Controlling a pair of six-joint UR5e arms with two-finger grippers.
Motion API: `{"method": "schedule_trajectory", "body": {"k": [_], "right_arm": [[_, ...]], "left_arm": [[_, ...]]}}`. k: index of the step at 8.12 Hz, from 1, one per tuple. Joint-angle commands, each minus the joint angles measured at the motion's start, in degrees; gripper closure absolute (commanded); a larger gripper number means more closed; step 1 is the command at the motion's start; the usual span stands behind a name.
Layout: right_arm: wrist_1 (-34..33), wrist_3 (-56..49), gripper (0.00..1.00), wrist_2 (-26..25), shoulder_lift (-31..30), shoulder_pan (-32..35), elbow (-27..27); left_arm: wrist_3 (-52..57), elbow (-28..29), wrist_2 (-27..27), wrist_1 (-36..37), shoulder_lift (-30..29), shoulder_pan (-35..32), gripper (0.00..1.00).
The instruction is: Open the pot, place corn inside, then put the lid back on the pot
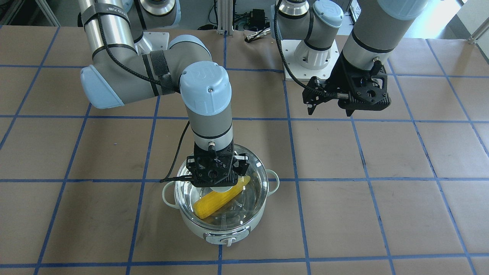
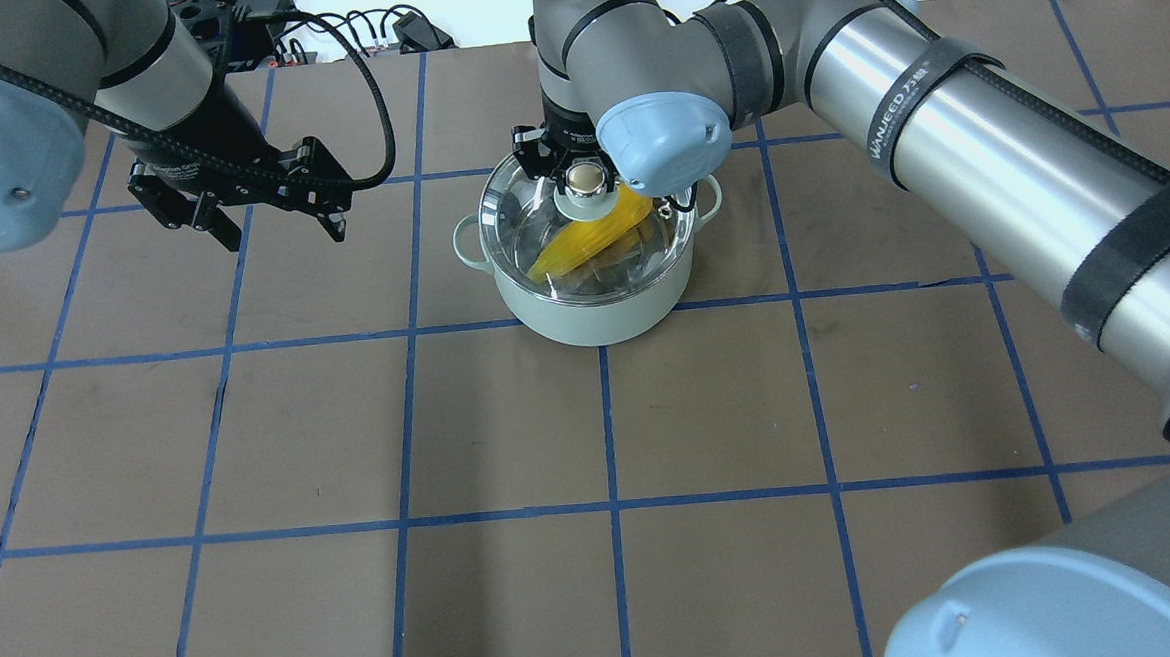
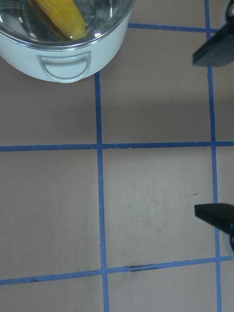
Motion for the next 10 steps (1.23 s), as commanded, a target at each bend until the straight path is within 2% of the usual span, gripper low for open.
{"method": "schedule_trajectory", "body": {"k": [1,3,5,6,8,10], "right_arm": [[-0.02,-0.82,0.52,-0.24,0.14,0.0,0.05],[-0.02,-0.83,0.37,-0.24,0.14,0.0,0.05],[-0.02,-0.66,0.13,-0.16,0.14,0.0,0.05],[-0.02,-0.57,0.1,-0.07,0.14,0.0,-0.04],[-0.02,-0.22,0.11,-0.07,0.14,0.0,-0.04],[-0.02,-0.22,0.44,-0.15,0.14,0.0,-0.04]], "left_arm": [[0.0,0.03,0.01,0.08,-0.14,0.0,0.0],[0.09,0.03,0.01,0.08,0.03,0.0,0.0],[0.09,0.03,0.01,0.08,0.03,0.0,0.0],[0.0,0.03,0.01,0.08,0.03,0.0,0.0],[0.0,0.03,0.01,0.08,0.03,0.0,0.0],[0.0,0.03,-0.08,0.08,-0.14,0.0,0.0]]}}
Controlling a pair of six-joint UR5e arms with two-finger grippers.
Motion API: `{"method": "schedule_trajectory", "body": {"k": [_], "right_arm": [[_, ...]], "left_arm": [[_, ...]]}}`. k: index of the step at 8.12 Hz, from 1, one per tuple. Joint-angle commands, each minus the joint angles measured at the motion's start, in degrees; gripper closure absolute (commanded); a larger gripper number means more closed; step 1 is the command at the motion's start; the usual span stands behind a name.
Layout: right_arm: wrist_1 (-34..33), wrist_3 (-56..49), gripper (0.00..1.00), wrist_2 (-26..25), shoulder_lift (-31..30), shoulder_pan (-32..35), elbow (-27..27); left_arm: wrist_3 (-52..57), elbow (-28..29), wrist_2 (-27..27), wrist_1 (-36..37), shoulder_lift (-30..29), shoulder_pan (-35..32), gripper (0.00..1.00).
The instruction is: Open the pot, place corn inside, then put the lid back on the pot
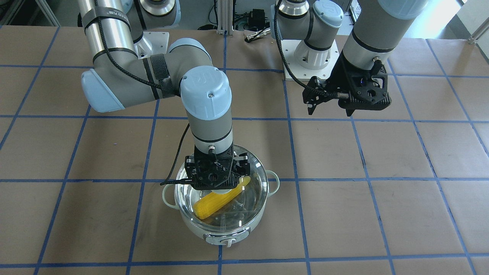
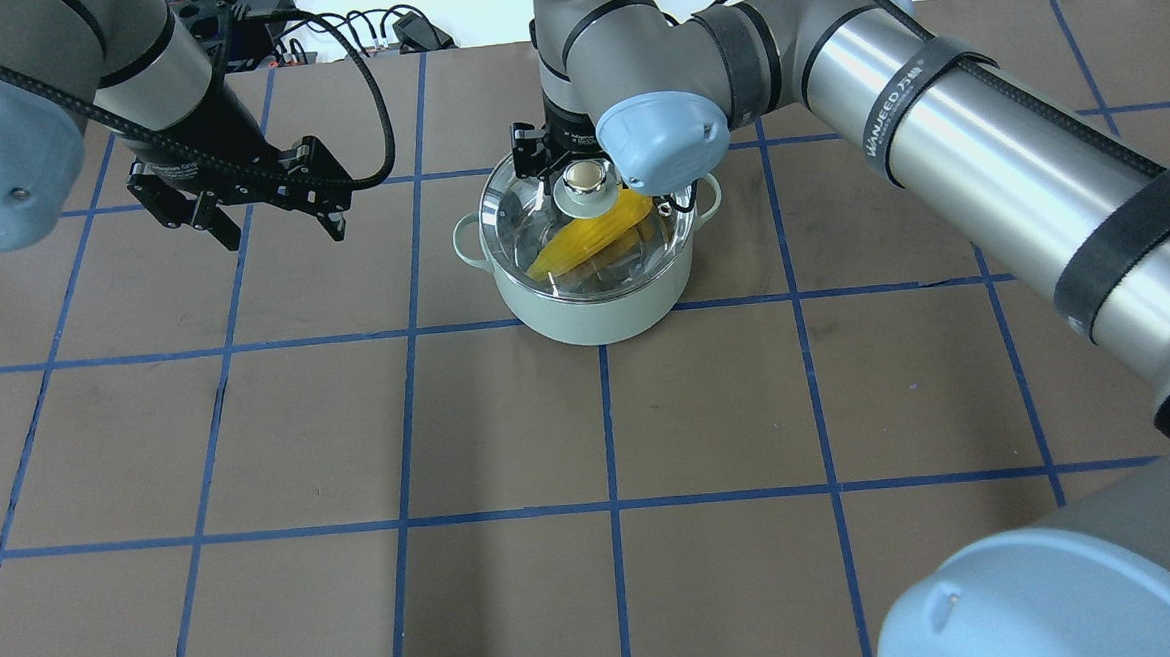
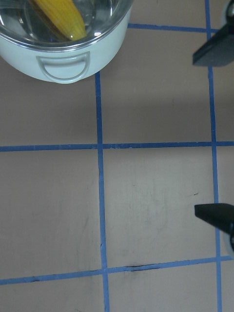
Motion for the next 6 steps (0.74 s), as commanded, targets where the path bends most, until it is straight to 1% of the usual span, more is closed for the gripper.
{"method": "schedule_trajectory", "body": {"k": [1,3,5,6], "right_arm": [[0.0,0.14,0.55,-0.05,0.0,0.0,0.0],[0.0,0.23,0.66,-0.05,-0.09,0.0,0.0],[0.0,0.32,0.65,0.04,-0.09,-0.09,0.0],[0.0,0.32,0.62,-0.13,-0.17,-0.09,0.0]], "left_arm": [[0.0,0.0,-0.08,0.0,-0.17,0.0,0.0],[0.0,-0.09,-0.08,0.0,-0.17,0.0,0.0],[0.0,0.0,-0.08,0.09,-0.17,0.0,0.0],[0.0,0.0,-0.08,0.09,-0.26,0.0,0.0]]}}
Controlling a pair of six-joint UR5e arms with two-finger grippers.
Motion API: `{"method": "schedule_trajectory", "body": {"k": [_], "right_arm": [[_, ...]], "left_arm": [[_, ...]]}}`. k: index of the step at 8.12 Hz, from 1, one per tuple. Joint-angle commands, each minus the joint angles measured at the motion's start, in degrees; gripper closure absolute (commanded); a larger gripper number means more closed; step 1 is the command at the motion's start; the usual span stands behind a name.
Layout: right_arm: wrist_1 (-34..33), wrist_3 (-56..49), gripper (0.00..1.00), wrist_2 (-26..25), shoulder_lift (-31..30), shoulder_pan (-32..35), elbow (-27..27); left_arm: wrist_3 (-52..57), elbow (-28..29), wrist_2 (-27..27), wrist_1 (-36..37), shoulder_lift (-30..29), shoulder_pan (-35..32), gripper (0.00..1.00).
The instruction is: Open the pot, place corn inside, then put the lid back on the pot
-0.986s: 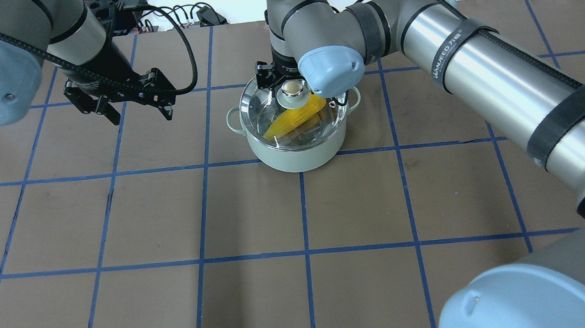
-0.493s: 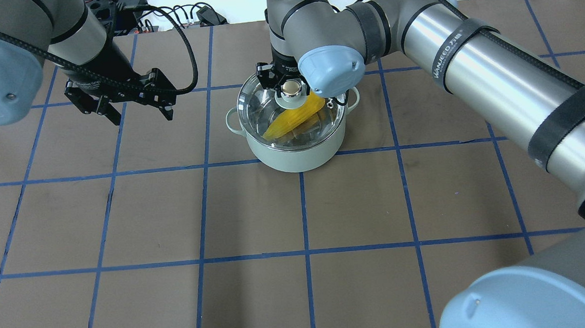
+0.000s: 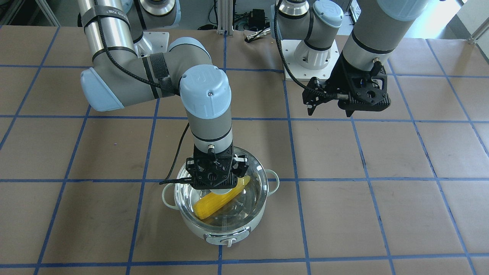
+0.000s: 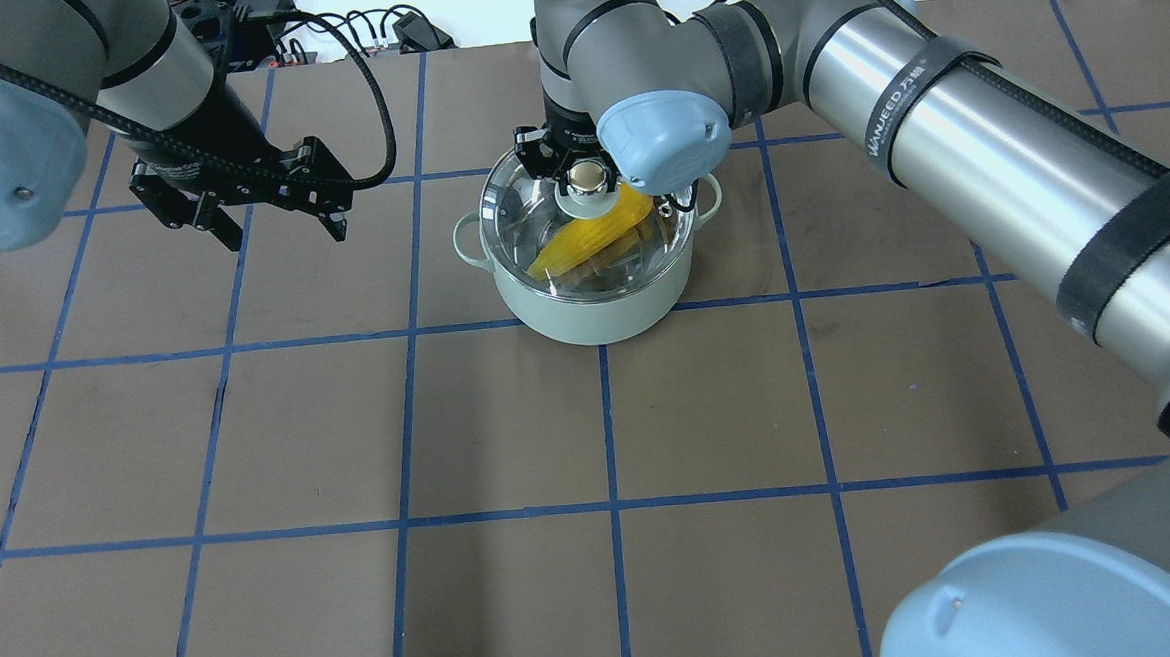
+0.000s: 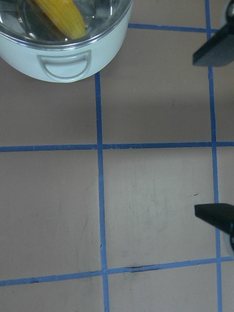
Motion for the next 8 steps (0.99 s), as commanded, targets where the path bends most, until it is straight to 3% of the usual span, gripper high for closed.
{"method": "schedule_trajectory", "body": {"k": [1,2,3,4,6,8], "right_arm": [[0.0,0.14,0.65,-0.12,-0.16,-0.02,-0.01],[0.0,0.05,0.64,-0.03,-0.16,-0.02,-0.01],[0.0,0.14,0.5,-0.03,-0.08,-0.02,-0.01],[0.0,0.05,0.28,-0.2,-0.07,-0.02,-0.01],[0.09,-0.21,0.04,-0.21,-0.51,-0.19,-0.09],[1.48,-0.91,0.0,0.06,-3.22,-1.16,-0.27]], "left_arm": [[-0.09,0.03,0.0,0.02,0.0,0.0,0.0],[-0.09,0.03,0.0,0.11,0.01,0.0,0.0],[0.0,0.03,0.0,0.11,0.01,0.0,0.0],[0.0,0.03,0.0,0.11,0.01,0.0,0.0],[0.0,0.03,0.0,0.11,0.01,0.0,0.0],[-0.09,0.03,0.0,0.11,-0.08,0.0,0.0]]}}
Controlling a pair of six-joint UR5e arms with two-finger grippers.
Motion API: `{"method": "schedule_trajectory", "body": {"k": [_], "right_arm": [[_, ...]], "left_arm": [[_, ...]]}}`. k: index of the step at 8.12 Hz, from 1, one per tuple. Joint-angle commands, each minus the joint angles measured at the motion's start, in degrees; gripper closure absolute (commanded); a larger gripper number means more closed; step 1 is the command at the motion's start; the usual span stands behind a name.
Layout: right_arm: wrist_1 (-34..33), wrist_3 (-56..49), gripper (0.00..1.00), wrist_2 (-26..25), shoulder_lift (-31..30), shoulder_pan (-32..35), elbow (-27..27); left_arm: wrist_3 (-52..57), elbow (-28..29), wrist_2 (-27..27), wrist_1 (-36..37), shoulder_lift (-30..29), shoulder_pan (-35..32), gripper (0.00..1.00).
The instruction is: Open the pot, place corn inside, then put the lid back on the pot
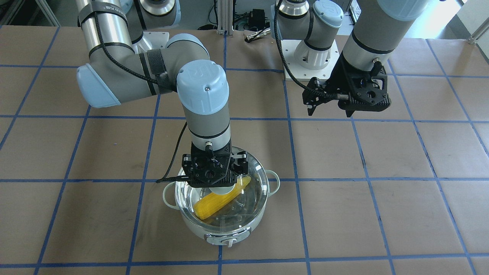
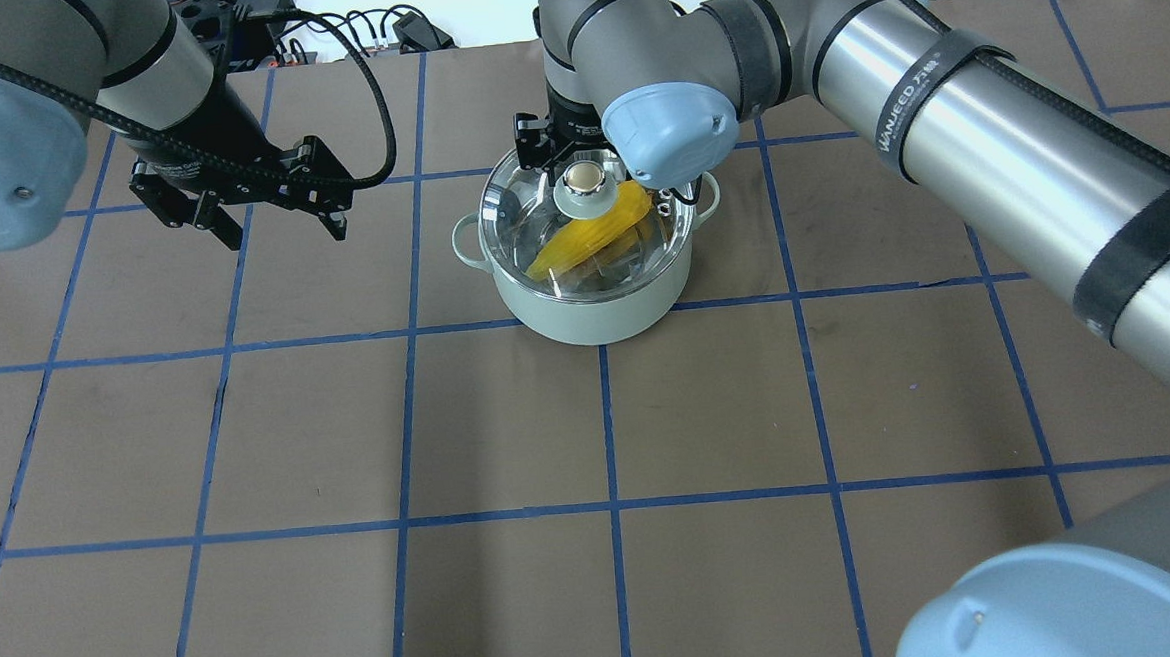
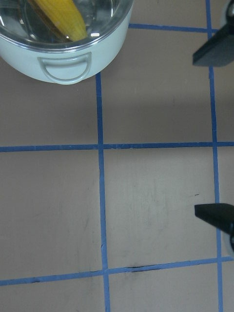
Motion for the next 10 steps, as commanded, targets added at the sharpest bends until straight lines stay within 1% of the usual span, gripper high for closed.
{"method": "schedule_trajectory", "body": {"k": [1,2,4,5,6,7,8,9,10], "right_arm": [[4.65,-1.31,0.0,0.95,-4.57,-2.42,-0.18],[8.25,-3.92,0.0,0.87,-7.12,-4.35,-0.18],[18.34,-7.63,0.0,0.79,-14.23,-9.62,0.6],[20.83,-10.17,0.0,0.09,-17.31,-11.65,1.82],[21.9,-13.76,0.0,-0.09,-20.04,-13.75,3.14],[23.73,-14.4,0.0,-0.09,-21.37,-15.69,3.59],[27.49,-14.5,0.0,-0.18,-23.13,-16.75,3.86],[29.27,-14.5,0.0,-0.18,-24.62,-16.68,4.82],[29.2,-14.58,0.0,-0.18,-25.16,-16.76,5.61]], "left_arm": [[-0.08,0.0,-0.09,0.0,-0.06,0.0,0.0],[-0.08,0.0,-0.09,0.0,-0.06,-0.09,0.0],[0.0,0.09,-0.44,0.0,0.03,-0.09,0.0],[-0.08,0.09,-0.61,0.0,0.38,-0.09,0.0],[0.35,0.35,-0.61,0.87,0.3,0.17,0.0],[-0.17,0.09,-0.61,1.23,0.3,0.26,0.0],[-0.26,0.09,-0.61,1.32,0.3,0.44,0.0],[-0.17,0.17,-0.35,1.23,0.47,0.35,0.0],[-0.17,0.18,-0.26,1.32,0.3,0.35,0.0]]}}
